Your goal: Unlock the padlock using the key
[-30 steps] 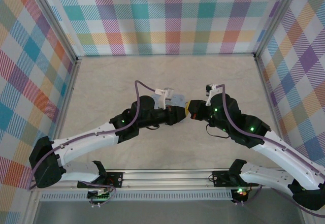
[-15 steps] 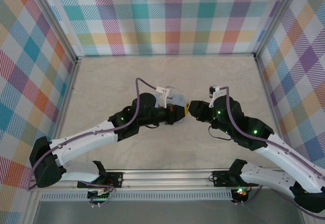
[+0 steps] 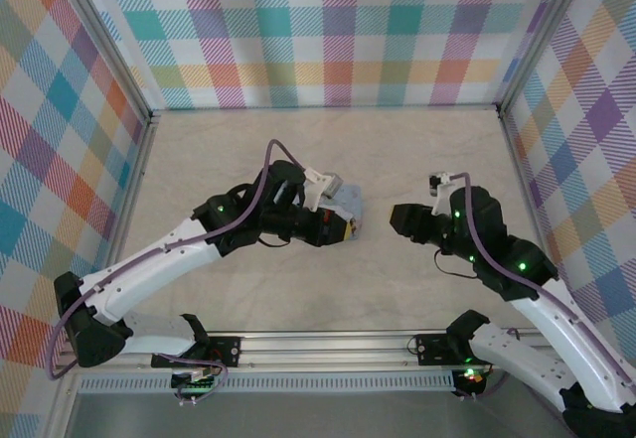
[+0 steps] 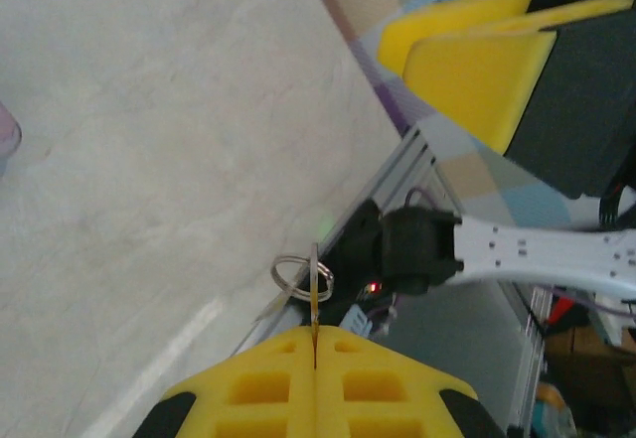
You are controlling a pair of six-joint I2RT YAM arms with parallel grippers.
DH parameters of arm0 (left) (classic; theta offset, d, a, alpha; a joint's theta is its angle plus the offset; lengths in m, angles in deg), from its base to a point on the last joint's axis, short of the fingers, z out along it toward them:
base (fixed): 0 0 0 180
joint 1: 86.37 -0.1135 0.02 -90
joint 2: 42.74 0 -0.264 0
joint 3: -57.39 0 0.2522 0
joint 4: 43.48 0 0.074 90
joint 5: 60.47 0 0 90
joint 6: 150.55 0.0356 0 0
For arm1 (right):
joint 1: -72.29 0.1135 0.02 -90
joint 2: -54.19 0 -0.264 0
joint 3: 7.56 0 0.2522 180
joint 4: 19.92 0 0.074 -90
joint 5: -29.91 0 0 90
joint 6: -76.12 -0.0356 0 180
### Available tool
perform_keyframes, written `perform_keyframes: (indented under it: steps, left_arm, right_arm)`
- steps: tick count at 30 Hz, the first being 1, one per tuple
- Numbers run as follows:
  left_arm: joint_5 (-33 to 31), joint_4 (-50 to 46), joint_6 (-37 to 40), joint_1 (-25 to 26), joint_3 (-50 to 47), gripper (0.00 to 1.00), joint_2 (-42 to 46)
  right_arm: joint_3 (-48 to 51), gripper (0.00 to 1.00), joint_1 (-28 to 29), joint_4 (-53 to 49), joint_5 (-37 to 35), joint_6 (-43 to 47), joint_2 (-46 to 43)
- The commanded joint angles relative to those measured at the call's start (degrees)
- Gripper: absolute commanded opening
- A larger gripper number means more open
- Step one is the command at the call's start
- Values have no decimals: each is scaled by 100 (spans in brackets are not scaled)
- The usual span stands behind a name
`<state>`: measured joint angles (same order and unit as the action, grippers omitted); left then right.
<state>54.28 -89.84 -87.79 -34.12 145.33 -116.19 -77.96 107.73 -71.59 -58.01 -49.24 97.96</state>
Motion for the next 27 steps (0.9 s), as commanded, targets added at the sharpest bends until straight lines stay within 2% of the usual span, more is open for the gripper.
perform_keyframes:
  steps: [1,4,6,9,13,19,27]
  left_arm:
    - [757,-858,572,-142,319,0,-133]
    - [1172,-1020,785,-234,521,0,-227]
    - [1370,-1192,952,-266,702,0,-321]
    - [1610,-1354,1138,-267,890,0,-420]
    - [1815,-1378,1212,-266,942,0,-448]
    - [1901,-1359,1239,-266,967,0,-477]
    - [1945,-1258,1206,-267,953,0,-492]
  right_arm:
    - [-103,41,-344,472,1912,538,271]
    - [14,38,-652,1057,3305,563,529]
    - [111,36,-705,1406,3865,496,652]
    - [307,34,-705,1819,4358,382,713]
    - [583,37,-705,2342,4957,182,697]
    - [706,40,-696,2458,5320,169,642]
    - [715,34,-688,2220,5516,335,663]
